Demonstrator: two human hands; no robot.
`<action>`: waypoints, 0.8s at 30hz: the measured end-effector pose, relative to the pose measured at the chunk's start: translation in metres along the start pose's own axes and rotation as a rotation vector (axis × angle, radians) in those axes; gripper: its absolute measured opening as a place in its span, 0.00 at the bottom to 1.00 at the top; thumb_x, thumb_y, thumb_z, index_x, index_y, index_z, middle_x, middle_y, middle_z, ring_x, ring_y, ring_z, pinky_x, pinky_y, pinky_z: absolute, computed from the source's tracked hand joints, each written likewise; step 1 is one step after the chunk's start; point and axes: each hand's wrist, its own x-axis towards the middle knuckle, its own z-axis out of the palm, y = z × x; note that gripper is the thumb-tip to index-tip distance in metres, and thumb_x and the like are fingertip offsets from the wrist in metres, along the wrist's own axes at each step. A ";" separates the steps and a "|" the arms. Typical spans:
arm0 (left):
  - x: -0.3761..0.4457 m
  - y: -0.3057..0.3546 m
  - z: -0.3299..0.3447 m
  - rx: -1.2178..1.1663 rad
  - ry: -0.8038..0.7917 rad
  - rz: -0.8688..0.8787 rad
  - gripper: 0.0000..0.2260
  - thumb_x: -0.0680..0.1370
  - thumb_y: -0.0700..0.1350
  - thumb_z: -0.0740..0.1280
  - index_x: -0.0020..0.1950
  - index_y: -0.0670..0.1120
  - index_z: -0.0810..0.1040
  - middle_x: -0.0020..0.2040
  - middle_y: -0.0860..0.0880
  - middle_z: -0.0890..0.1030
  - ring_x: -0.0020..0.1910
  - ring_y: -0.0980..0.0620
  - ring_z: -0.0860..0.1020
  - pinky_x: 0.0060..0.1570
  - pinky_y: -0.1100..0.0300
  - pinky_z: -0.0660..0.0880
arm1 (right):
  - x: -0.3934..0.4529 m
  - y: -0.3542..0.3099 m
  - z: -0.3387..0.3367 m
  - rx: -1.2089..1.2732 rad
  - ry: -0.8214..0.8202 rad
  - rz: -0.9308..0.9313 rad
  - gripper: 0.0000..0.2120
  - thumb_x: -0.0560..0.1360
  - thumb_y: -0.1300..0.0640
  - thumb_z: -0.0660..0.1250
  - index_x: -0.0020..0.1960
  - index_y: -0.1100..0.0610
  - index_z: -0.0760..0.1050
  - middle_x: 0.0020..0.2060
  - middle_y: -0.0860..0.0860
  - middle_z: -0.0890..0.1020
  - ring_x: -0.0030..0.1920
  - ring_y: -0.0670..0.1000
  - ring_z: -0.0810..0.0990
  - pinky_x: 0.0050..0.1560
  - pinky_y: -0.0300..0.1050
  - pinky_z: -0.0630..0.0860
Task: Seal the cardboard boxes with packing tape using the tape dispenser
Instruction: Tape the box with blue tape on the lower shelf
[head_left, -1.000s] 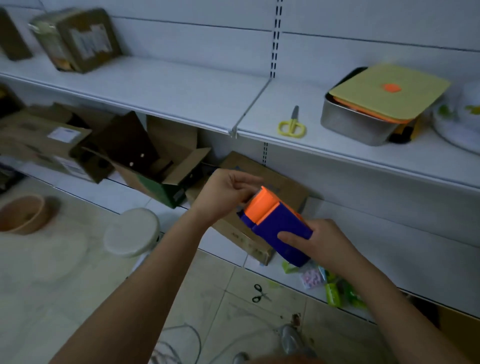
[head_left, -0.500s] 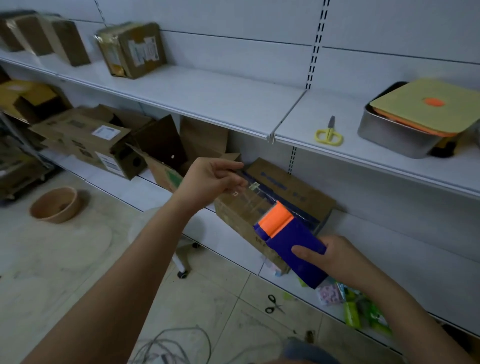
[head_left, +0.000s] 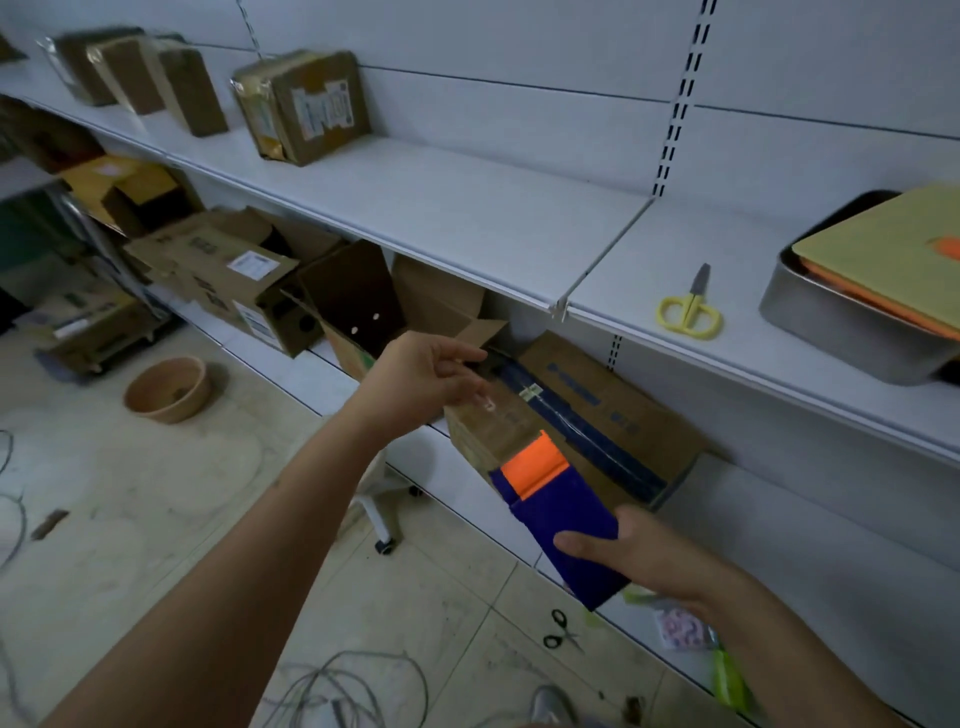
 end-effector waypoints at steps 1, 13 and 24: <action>0.001 0.001 0.004 0.083 0.028 0.011 0.18 0.79 0.40 0.70 0.69 0.42 0.76 0.45 0.52 0.87 0.48 0.64 0.83 0.53 0.69 0.78 | 0.004 -0.001 0.000 0.008 0.027 -0.023 0.15 0.70 0.44 0.73 0.47 0.55 0.79 0.39 0.47 0.85 0.43 0.46 0.84 0.43 0.40 0.79; 0.002 0.015 0.049 0.408 0.207 -0.014 0.30 0.77 0.43 0.72 0.77 0.50 0.65 0.63 0.47 0.81 0.52 0.53 0.83 0.54 0.61 0.76 | 0.037 0.022 0.000 0.032 0.189 -0.009 0.16 0.71 0.43 0.73 0.49 0.55 0.80 0.42 0.51 0.85 0.44 0.50 0.84 0.50 0.49 0.82; -0.017 0.006 0.106 0.705 0.164 0.077 0.09 0.81 0.46 0.65 0.58 0.53 0.83 0.59 0.54 0.79 0.57 0.54 0.76 0.51 0.57 0.79 | 0.036 0.023 0.010 0.072 0.284 0.112 0.17 0.74 0.41 0.70 0.51 0.53 0.74 0.46 0.51 0.81 0.49 0.54 0.78 0.38 0.41 0.75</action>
